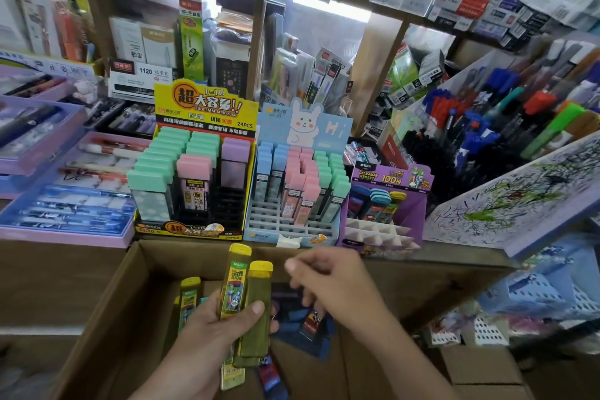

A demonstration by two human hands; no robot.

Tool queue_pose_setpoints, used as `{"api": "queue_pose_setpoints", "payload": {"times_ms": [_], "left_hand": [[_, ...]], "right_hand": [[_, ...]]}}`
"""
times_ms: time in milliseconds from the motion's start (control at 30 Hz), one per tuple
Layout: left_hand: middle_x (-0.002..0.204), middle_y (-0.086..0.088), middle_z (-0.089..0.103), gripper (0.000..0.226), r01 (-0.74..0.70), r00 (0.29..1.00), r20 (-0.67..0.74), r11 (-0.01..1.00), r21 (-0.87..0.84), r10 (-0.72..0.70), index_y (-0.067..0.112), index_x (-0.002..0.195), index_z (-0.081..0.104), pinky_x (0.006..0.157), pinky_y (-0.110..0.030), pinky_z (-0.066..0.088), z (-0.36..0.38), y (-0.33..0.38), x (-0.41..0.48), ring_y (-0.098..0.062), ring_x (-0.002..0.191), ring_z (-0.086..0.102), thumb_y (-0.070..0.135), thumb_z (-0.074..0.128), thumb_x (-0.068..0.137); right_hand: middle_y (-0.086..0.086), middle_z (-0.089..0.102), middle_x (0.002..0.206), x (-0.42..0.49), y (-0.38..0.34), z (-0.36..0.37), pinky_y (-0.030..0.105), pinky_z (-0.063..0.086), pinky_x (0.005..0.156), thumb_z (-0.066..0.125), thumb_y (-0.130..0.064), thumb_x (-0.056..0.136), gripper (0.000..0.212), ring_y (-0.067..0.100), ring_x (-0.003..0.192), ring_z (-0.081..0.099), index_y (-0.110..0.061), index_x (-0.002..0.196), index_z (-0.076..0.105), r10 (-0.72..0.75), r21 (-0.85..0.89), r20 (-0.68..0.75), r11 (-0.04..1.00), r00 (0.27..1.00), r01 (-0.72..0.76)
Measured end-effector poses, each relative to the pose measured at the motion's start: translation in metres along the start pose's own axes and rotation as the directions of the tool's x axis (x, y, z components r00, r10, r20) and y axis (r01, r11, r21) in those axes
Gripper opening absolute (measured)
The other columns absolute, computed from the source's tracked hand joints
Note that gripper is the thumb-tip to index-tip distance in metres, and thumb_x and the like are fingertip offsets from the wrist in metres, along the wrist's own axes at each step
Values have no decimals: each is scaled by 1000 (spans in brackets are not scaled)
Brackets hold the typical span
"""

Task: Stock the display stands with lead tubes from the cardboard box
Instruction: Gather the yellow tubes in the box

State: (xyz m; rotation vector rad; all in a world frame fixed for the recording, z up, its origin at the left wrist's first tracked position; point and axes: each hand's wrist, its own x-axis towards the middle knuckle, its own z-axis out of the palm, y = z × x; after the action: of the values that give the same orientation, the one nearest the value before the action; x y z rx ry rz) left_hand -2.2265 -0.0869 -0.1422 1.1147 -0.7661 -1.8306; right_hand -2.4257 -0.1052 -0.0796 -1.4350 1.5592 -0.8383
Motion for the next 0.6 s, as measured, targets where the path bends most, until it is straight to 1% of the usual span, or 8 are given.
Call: {"api": "queue_pose_setpoints", "payload": {"times_ms": [67, 167, 267, 333, 400, 500, 600], "left_hand": [[99, -25, 75, 43, -7, 1000, -3, 1000, 14, 7, 6, 117, 67, 65, -41, 62, 0, 0, -1, -39, 85, 75, 10, 77, 75], [99, -27, 75, 44, -17, 1000, 0, 1000, 19, 17, 5, 118, 67, 63, -39, 61, 2, 1, -2, -39, 83, 75, 11, 77, 76], [98, -26, 75, 33, -6, 1000, -16, 1000, -20, 5, 9, 116, 69, 63, -40, 62, 3, 3, -3, -39, 83, 76, 18, 71, 85], [100, -28, 75, 29, 25, 999, -20, 998, -55, -27, 9, 114, 71, 69, -44, 62, 5, 5, -4, -42, 87, 75, 24, 66, 90], [102, -31, 73, 29, 51, 999, -15, 995, -88, -53, 7, 111, 72, 71, -46, 63, 6, 7, -5, -45, 90, 74, 26, 65, 91], [103, -31, 73, 30, 60, 998, 2, 994, -89, -61, 6, 111, 72, 70, -43, 64, 7, 8, -5, -45, 91, 74, 23, 67, 88], [103, -30, 73, 29, 73, 997, 18, 995, -70, -72, 7, 108, 74, 71, -42, 62, 6, 8, -5, -43, 91, 74, 23, 70, 84]], "right_hand": [[6, 77, 87, 0, 1, 15, 22, 48, 45, 75, -26, 93, 11, 10, 57, 64, -17, 100, 76, 18, 66, 43, 998, 999, -21], [12, 76, 91, 4, 2, 27, 22, 47, 45, 75, -16, 93, 18, 12, 59, 62, -7, 109, 73, 30, 152, 63, 988, 998, -39], [8, 74, 84, 6, 4, 27, 23, 49, 47, 74, -9, 93, 14, 15, 61, 64, -5, 107, 72, 32, 206, 59, 978, 998, -44], [7, 74, 83, 7, 7, 25, 23, 51, 50, 73, -7, 93, 13, 17, 64, 65, -6, 106, 72, 59, 268, 62, 961, 996, -74], [8, 72, 82, 8, 10, 23, 24, 52, 53, 69, -4, 95, 13, 16, 66, 65, -5, 107, 71, 86, 338, 78, 935, 993, -108], [10, 68, 80, 9, 13, 24, 25, 52, 55, 65, 1, 96, 12, 15, 63, 62, -2, 108, 68, 106, 457, 110, 878, 988, -145], [11, 66, 82, 6, 13, 26, 25, 53, 57, 63, 1, 97, 14, 15, 64, 60, -1, 110, 68, 114, 516, 154, 838, 982, -178]]}}
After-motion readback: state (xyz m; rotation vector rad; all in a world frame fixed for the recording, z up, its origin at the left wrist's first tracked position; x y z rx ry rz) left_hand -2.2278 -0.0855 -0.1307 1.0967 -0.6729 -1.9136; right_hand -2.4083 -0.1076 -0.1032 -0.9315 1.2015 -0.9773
